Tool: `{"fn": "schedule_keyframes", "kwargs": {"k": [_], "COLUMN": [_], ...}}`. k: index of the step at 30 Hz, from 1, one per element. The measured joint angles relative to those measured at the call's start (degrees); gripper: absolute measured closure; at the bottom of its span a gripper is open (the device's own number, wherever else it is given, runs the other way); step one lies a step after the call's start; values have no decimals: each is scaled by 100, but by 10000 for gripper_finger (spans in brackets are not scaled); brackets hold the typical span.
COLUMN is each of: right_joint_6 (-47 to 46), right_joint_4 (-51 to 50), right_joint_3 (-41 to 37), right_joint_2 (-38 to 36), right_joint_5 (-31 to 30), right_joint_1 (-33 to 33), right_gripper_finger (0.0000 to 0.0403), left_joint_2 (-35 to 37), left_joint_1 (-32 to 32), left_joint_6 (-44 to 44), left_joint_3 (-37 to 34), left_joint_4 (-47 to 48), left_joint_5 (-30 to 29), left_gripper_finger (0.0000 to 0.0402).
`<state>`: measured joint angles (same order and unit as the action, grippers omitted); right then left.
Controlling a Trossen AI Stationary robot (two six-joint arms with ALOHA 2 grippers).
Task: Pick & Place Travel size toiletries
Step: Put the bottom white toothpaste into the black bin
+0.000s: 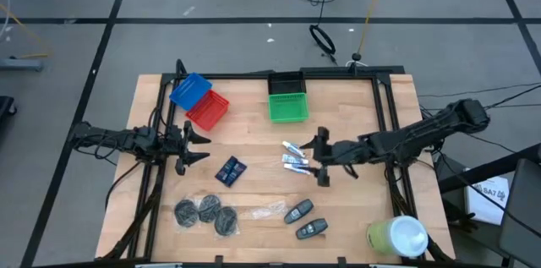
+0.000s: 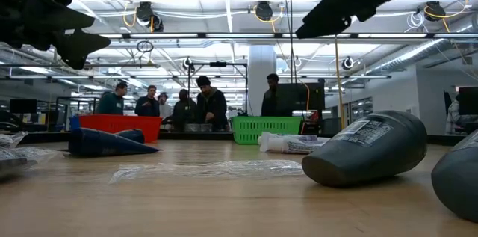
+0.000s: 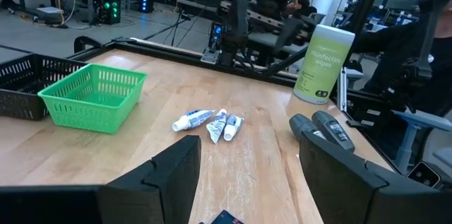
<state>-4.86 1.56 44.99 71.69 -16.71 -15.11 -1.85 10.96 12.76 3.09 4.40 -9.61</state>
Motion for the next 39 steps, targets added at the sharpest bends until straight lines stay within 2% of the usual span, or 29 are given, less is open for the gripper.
{"fn": "schedule_keyframes", "kwargs": {"k": [12,24,30,39], "right_joint_6": [-345,-647,-674,-802], "right_joint_4": [4,36,78,65], "right_joint_3": [262,264,267,273], "right_joint_2": [1515,2518,2798,2837], "right_joint_5": [4,22,24,38], "right_joint_1": [-115,-86,-68,-63], "right_gripper_finger": [110,110,110,123], "left_joint_2": [-1,0,-1,-1], "left_joint_1": [0,0,0,0], "left_joint_6": [40,-12,-15,-12], "left_joint_3": [-9,-11,-11,-4], "left_joint_4": [-67,-71,-71,-21], "left_joint_5": [1,2,2,4], "left_gripper_finger": [165,165,165,165]}}
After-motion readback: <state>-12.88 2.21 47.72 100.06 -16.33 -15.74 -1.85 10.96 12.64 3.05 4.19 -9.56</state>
